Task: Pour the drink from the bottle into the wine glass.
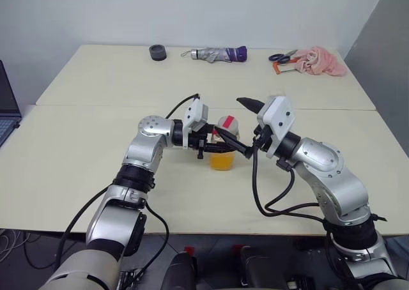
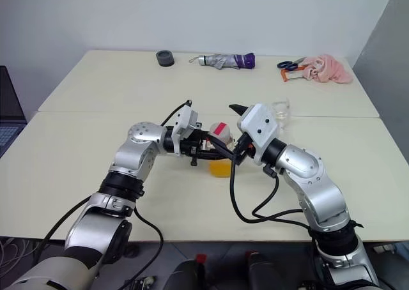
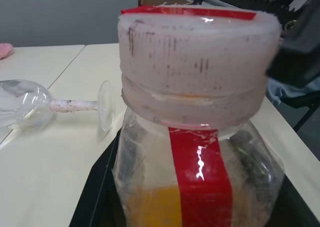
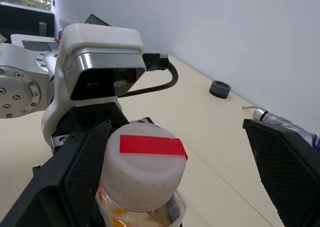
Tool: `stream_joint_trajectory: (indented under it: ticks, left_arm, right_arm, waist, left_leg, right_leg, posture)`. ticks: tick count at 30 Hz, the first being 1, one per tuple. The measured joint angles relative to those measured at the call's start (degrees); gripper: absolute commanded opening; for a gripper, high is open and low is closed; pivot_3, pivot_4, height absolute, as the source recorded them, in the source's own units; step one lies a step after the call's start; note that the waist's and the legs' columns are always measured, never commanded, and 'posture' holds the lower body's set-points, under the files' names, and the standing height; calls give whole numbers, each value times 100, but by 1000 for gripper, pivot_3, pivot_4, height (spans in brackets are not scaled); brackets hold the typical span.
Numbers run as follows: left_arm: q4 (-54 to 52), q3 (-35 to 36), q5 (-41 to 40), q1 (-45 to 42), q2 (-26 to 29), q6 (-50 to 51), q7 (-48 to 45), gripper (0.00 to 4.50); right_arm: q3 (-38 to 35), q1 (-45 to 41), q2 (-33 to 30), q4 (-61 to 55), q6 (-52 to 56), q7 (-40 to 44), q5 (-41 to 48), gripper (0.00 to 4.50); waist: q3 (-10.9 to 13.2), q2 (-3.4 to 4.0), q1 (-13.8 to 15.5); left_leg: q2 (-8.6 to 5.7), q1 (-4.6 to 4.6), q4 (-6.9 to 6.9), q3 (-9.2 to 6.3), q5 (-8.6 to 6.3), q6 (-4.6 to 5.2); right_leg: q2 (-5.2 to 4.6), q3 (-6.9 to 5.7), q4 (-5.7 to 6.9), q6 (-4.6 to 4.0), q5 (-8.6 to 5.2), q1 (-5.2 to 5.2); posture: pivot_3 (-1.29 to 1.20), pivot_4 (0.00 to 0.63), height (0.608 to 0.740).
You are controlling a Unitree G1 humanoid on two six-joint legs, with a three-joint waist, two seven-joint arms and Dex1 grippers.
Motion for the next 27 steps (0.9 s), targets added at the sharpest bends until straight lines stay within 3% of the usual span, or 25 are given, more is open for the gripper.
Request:
stream_joint_trajectory:
  ticks: [27]
  left_arm:
    - [132,29,76,-2,27,-214,106,1723]
  right_arm:
    - [-543,419,-446,-416,374,130,697,4500]
  waist:
    - [0,0,0]
  left_leg:
    - [-1,0,0,1,0,0]
  right_leg:
    - [0,1,0,0,0,0]
  posture:
    - [0,150,740]
